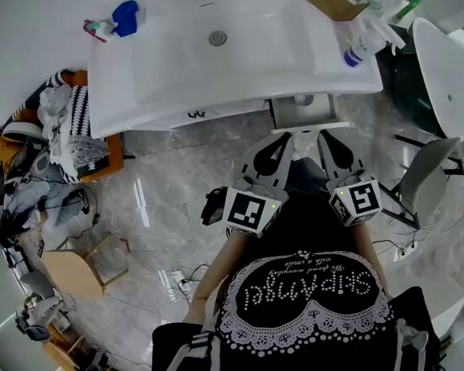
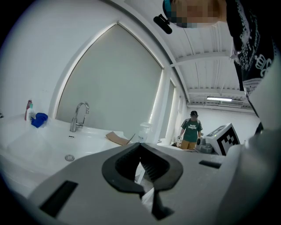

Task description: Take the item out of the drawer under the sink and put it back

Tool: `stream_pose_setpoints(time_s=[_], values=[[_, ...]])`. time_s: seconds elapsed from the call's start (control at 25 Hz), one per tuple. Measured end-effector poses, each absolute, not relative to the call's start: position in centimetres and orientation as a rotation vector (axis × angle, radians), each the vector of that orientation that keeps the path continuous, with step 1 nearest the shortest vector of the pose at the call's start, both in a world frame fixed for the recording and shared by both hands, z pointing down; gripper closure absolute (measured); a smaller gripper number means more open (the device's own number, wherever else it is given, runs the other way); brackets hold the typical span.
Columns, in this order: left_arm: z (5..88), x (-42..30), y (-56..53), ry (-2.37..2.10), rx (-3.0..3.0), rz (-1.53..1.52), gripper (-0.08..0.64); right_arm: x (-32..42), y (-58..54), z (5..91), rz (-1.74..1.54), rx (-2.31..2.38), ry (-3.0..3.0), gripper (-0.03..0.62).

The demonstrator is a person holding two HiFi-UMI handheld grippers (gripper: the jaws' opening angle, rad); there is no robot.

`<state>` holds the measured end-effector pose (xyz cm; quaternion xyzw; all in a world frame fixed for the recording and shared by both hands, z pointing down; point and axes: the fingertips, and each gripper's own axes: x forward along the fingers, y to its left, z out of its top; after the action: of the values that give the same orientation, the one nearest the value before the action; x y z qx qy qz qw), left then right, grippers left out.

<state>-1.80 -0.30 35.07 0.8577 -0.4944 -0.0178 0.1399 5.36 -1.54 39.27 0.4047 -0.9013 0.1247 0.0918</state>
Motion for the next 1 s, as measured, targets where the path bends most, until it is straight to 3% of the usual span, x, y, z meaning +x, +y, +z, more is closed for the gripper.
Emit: stream_pose_setpoints(time_s=[1.0], values=[[36.6, -0.7, -0.9, -1.436, 2.467, 0.092, 0.555, 6.4, -1.9, 40.7, 0.413, 1.149, -2.677, 0.575]])
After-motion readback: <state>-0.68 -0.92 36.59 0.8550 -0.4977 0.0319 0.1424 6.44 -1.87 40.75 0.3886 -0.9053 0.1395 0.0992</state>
